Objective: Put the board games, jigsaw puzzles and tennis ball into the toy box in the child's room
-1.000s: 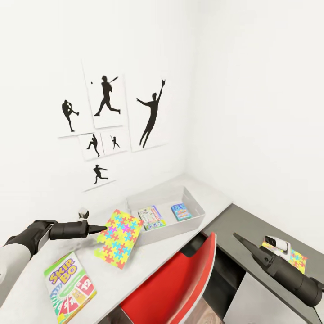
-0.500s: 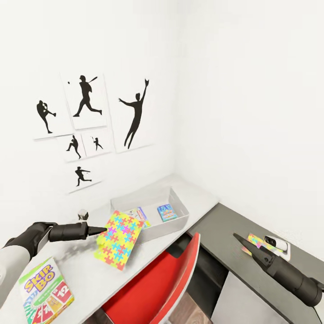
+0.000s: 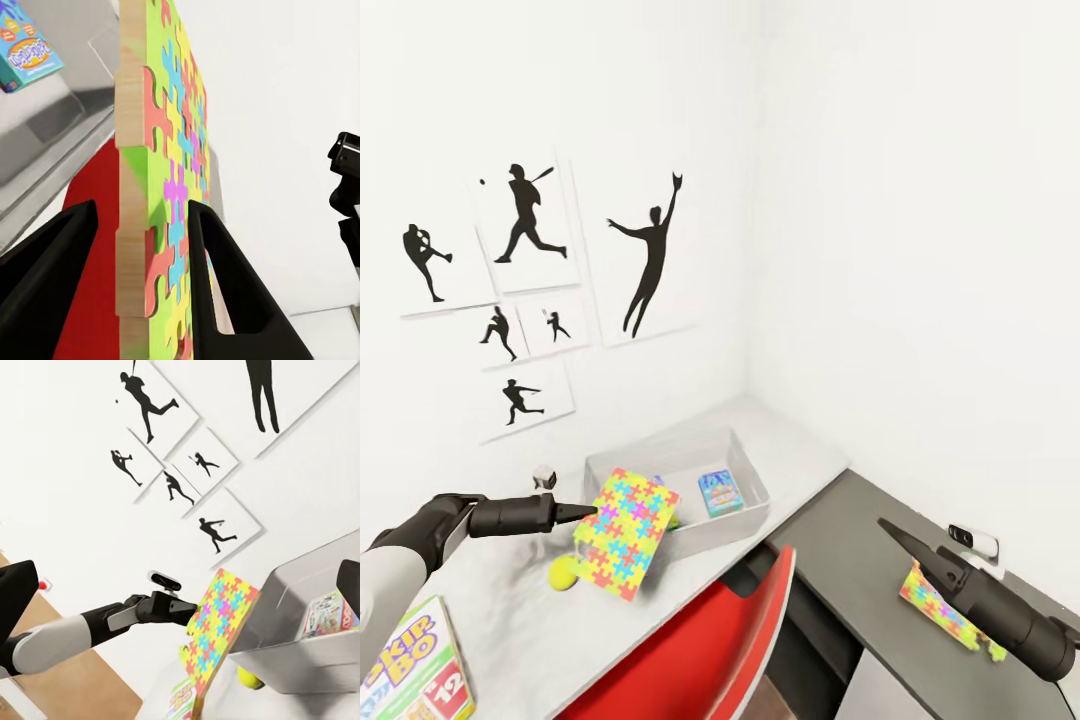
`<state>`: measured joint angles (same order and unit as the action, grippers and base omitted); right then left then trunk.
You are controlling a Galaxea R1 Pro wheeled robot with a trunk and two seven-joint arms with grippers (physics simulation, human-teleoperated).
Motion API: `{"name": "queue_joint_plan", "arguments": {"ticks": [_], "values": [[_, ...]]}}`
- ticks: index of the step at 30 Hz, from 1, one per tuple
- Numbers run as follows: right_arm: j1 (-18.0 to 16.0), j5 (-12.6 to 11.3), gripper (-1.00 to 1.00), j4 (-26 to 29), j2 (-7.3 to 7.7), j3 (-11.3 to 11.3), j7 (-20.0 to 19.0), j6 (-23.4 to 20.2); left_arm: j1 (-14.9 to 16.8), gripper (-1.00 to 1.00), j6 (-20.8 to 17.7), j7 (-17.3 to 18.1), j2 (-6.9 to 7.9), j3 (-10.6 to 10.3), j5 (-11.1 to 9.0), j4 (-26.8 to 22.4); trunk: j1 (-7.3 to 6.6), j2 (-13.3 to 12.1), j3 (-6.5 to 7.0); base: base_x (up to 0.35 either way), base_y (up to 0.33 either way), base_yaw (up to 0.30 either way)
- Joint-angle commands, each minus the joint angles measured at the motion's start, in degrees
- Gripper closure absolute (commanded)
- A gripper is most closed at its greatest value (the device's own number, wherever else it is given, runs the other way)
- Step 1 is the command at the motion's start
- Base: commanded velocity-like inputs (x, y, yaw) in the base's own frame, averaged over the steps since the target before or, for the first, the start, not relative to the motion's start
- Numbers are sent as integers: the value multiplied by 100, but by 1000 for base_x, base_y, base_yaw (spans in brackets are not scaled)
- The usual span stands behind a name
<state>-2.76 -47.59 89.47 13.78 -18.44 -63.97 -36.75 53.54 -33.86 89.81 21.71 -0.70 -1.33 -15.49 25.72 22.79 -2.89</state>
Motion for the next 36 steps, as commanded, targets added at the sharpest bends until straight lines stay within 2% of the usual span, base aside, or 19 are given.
{"name": "queue_joint_plan", "arguments": {"ticks": [1,9,17,23,36], "values": [[-2,-31,-100,0,2,-2,-1,-41,7,100,-52,19,0,-9,-7,2,6,13,-13,212,-130,283],[-2,-29,-100,0,2,-2,-1,-42,6,100,-52,19,0,-9,-7,2,6,13,-13,179,-67,260],[-3,-34,-100,0,2,-2,-1,-38,0,100,-51,19,0,-9,-8,2,6,13,-12,175,-70,47],[-1,-32,-100,0,2,-2,-9,-34,-1,100,-51,19,0,-9,-8,2,6,13,2,149,-53,200],[0,-34,-100,0,-5,2,-19,-34,-23,100,-51,19,0,0,-16,2,6,13,6,32,-12,24]]}}
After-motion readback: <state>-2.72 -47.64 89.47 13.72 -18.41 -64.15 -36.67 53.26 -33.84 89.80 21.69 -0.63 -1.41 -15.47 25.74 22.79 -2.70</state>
